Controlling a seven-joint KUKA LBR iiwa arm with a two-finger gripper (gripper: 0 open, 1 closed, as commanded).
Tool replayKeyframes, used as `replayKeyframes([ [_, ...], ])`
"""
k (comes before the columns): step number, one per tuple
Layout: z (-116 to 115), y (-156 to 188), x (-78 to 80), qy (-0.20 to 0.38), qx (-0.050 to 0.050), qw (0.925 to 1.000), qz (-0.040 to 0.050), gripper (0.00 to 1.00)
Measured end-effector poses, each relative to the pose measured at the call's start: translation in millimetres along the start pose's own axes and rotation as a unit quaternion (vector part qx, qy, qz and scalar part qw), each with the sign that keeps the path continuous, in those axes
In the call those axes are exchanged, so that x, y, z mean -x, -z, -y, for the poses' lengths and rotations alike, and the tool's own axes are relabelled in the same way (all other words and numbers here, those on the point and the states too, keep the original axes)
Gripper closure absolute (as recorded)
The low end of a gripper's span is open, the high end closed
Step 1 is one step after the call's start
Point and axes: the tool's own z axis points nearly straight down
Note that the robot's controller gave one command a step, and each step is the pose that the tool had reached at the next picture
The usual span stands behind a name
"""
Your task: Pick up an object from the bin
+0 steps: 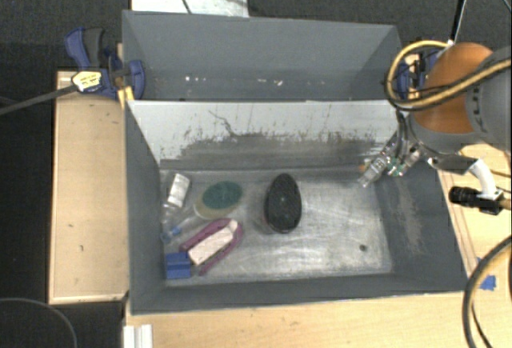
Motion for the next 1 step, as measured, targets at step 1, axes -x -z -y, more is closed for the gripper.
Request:
replayKeyframes([
  [1, -0.5, 6.2, 1.1, 0.003, 0.001, 1.0000, 0.0010, 1.00],
])
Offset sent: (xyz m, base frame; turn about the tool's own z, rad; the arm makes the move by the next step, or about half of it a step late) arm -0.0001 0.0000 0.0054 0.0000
